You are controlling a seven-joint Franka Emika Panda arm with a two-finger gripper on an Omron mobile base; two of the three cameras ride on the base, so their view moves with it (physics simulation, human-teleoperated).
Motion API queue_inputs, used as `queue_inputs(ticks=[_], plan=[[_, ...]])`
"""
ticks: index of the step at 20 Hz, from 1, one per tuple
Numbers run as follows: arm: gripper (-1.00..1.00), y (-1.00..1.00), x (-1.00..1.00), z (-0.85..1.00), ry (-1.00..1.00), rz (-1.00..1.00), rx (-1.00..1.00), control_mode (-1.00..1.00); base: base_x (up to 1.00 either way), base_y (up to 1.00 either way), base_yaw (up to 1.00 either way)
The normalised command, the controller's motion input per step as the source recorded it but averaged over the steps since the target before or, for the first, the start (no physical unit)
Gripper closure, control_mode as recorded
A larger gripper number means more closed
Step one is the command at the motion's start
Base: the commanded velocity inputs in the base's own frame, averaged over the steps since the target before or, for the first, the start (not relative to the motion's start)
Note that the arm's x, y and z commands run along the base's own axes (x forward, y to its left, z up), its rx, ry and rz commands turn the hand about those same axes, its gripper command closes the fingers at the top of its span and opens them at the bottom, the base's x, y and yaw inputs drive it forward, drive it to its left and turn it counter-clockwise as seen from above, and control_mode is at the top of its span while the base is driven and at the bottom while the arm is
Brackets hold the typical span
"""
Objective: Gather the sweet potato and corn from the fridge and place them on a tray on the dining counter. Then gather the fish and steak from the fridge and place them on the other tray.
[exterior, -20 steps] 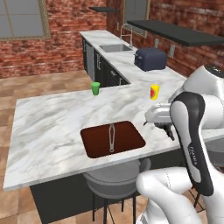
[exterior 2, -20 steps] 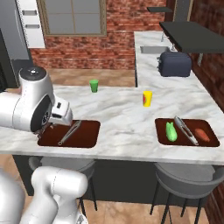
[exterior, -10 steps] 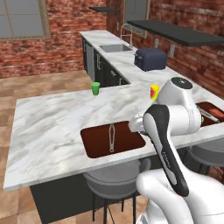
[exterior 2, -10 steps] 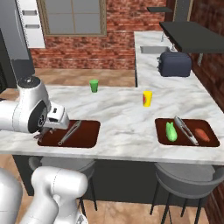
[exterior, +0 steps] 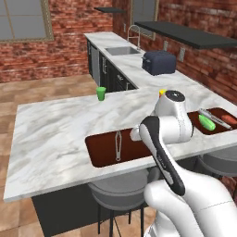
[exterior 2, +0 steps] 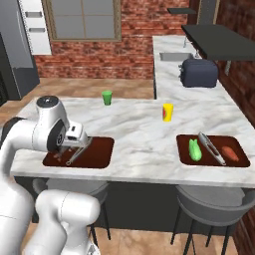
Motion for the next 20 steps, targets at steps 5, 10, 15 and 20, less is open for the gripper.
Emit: queue_inputs(ticks=[5, 10, 15, 20], plan=[[1.00, -0.07, 0.67, -0.46, 0.10, 0.00, -0.05, -1.00, 0.00, 0.00, 0.00], [1.00, -0.07, 0.59, -0.45, 0.09, 0.00, -0.03, -1.00, 0.00, 0.00, 0.00], [1.00, 0.00, 0.53, -0.43, 0.07, 0.00, -0.01, -1.00, 0.00, 0.00, 0.00], [1.00, 0.00, 0.36, -0.37, 0.01, 0.00, 0.00, -1.00, 0.00, 0.00, 0.00]])
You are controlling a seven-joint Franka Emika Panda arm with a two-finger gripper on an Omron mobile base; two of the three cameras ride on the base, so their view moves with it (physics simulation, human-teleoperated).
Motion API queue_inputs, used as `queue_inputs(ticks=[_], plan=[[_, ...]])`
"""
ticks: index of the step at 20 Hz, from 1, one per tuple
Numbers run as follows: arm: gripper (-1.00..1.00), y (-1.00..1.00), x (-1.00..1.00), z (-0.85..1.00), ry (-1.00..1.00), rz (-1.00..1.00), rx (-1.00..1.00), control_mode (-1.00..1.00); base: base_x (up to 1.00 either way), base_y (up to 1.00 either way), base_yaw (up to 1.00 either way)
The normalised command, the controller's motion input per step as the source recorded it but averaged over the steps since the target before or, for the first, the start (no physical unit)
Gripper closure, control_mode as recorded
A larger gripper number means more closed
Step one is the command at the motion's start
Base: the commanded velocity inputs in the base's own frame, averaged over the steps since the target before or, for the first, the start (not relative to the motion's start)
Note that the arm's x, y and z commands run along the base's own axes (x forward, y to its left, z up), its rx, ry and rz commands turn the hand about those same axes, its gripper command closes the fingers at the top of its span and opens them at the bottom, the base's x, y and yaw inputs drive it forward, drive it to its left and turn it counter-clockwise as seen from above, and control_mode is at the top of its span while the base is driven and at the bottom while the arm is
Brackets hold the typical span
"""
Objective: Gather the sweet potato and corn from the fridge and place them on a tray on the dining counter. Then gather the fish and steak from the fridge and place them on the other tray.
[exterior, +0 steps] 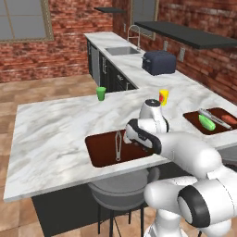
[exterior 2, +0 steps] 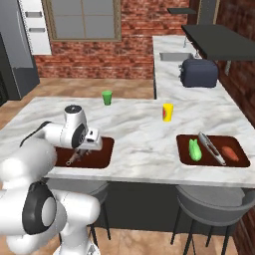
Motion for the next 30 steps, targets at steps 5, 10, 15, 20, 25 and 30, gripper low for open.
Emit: queue_inputs(ticks=[5, 10, 15, 20, 25, 30], plan=[[1.00, 0.00, 0.31, -0.48, 0.00, 0.00, 0.00, -1.00, 0.00, 0.00, 0.00], [1.00, 0.00, 0.32, -0.45, 0.00, 0.00, 0.00, -1.00, 0.00, 0.00, 0.00], [1.00, 0.00, 0.31, -0.39, 0.00, 0.00, 0.00, -1.00, 0.00, 0.00, 0.00], [1.00, 0.00, 0.19, -0.27, 0.00, 0.00, 0.00, -1.00, 0.00, 0.00, 0.00], [1.00, 0.00, 0.09, 0.00, 0.00, 0.00, 0.00, -1.00, 0.00, 0.00, 0.00], [1.00, 0.00, 0.13, 0.00, 0.00, 0.00, 0.00, -1.00, 0.00, 0.00, 0.00]])
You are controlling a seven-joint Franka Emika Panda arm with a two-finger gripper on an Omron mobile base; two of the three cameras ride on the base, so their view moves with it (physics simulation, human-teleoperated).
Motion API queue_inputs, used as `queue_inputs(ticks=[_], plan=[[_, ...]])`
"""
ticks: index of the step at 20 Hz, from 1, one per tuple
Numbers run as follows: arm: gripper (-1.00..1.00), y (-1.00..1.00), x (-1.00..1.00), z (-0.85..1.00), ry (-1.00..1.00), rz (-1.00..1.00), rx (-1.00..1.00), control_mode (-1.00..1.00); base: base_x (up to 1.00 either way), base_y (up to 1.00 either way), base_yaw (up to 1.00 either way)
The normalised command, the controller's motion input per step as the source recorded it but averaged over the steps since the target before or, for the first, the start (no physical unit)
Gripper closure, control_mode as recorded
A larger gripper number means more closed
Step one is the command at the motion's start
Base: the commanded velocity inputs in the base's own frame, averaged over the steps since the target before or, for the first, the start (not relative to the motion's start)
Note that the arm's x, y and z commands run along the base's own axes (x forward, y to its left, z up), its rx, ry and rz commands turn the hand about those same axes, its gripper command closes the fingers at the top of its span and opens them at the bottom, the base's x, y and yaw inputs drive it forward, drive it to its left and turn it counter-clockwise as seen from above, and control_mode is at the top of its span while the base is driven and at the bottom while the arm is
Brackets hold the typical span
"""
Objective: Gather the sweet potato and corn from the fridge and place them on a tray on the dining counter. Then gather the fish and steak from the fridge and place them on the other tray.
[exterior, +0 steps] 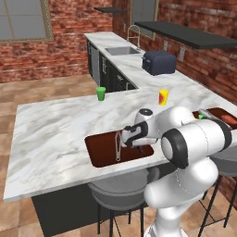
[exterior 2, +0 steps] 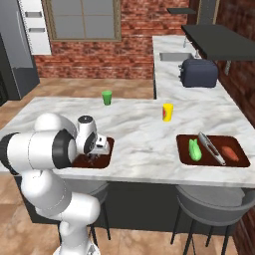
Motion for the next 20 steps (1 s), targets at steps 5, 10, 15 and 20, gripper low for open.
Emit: queue_inputs(ticks=[5, 10, 15, 20], plan=[[1.00, 0.00, 0.06, 0.00, -0.02, 0.00, 0.00, -1.00, 0.00, 0.00, 0.00], [1.00, 0.00, 0.19, 0.00, -0.03, 0.00, 0.00, -1.00, 0.00, 0.00, 0.00], [1.00, 0.00, 0.25, -0.13, 0.00, 0.00, 0.00, -1.00, 0.00, 0.00, 0.00], [1.00, 0.01, 0.03, -0.01, 0.00, -0.01, 0.00, -1.00, 0.00, 0.00, 0.00]])
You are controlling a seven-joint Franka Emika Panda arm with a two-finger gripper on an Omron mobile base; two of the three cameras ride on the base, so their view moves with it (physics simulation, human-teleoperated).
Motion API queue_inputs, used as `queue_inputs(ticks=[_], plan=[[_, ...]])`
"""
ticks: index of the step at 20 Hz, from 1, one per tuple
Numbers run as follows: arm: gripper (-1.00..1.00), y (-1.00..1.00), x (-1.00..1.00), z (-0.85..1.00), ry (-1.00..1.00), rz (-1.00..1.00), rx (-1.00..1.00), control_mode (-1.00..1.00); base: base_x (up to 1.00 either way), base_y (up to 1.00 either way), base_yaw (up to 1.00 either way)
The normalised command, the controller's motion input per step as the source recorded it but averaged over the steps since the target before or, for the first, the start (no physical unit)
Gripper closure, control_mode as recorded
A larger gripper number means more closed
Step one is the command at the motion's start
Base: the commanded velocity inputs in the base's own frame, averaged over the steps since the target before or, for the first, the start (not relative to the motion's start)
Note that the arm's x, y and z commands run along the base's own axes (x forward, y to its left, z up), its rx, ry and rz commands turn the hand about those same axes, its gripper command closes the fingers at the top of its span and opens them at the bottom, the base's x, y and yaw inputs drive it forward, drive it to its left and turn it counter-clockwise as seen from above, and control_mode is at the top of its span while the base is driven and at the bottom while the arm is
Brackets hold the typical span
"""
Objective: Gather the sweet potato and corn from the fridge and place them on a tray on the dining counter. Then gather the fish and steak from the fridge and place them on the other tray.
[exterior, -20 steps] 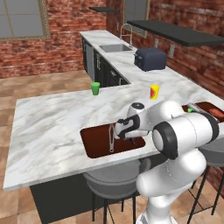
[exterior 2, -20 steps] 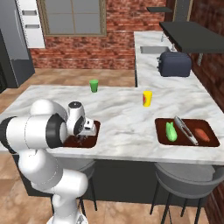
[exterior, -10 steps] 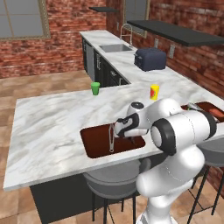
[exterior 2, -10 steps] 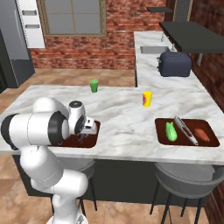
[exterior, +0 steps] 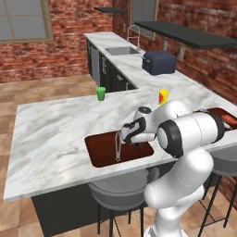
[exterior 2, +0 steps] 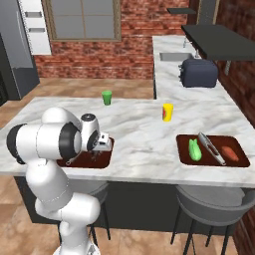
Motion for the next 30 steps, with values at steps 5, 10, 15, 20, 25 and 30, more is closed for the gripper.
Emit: queue_inputs(ticks=[5, 10, 15, 20, 25, 30], plan=[[1.00, 0.02, 0.00, 0.15, 0.00, -0.02, 0.00, -1.00, 0.00, 0.00, 0.00], [1.00, 0.00, 0.00, 0.22, 0.00, 0.00, 0.00, -1.00, 0.00, 0.00, 0.00], [1.00, 0.00, 0.00, 0.02, 0.00, 0.00, 0.00, -1.00, 0.00, 0.00, 0.00], [1.00, 0.00, 0.00, -0.08, 0.00, 0.00, 0.00, -1.00, 0.00, 0.00, 0.00], [-1.00, 0.00, 0.00, -0.05, 0.00, 0.00, 0.00, -1.00, 0.00, 0.00, 0.00], [-1.00, 0.00, 0.00, 0.00, 0.00, 0.00, 0.00, -1.00, 0.00, 0.00, 0.00]])
